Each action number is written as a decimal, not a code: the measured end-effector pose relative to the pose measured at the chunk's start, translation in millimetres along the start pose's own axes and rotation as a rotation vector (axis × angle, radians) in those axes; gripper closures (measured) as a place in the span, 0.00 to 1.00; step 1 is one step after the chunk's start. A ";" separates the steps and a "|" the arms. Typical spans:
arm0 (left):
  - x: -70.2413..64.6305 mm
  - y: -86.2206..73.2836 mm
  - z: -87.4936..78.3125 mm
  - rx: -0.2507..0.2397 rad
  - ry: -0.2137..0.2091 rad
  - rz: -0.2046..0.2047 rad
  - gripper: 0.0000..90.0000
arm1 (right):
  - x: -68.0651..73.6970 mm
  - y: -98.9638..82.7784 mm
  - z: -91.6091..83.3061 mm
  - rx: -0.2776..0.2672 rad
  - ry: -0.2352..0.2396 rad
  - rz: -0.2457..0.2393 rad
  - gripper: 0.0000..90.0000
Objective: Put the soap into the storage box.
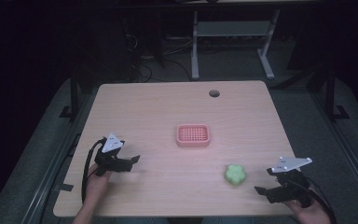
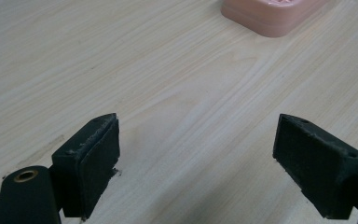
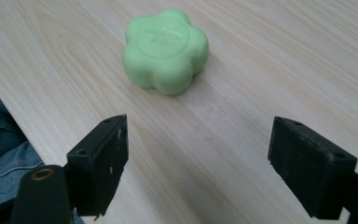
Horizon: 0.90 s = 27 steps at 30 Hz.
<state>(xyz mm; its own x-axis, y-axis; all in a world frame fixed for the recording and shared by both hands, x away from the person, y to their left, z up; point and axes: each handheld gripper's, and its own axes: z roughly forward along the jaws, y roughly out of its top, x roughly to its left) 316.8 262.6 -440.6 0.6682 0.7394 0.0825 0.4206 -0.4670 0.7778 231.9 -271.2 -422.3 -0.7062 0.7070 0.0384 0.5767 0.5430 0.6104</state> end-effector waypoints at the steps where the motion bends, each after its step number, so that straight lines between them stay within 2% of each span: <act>1: 0.4 0.0 0.0 0.000 0.001 0.001 0.16 | 0.8 3.7 1.3 0.006 0.008 -0.010 0.21; 7: 0.2 0.2 -0.7 -0.015 0.001 -0.010 0.16 | 6.3 25.5 6.8 0.045 0.020 -0.047 0.19; 10: 0.1 0.5 -1.4 -0.008 0.001 -0.003 0.16 | 7.5 34.7 8.9 0.066 0.028 -0.063 0.19; 17: 0.5 0.4 -1.2 -0.013 -0.002 -0.007 0.16 | 8.6 51.8 16.3 0.102 0.048 -0.071 0.19; 27: 0.5 0.2 -1.2 -0.022 -0.001 -0.013 0.16 | 11.7 68.0 27.3 0.149 0.047 -0.082 0.17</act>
<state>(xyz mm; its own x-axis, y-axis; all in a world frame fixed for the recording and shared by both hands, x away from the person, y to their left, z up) 316.5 263.5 -439.7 0.6633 0.7449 0.0722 0.4157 -0.4470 0.7921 274.1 -213.7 -401.9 -0.7698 0.6375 0.0318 0.5682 0.6616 0.4894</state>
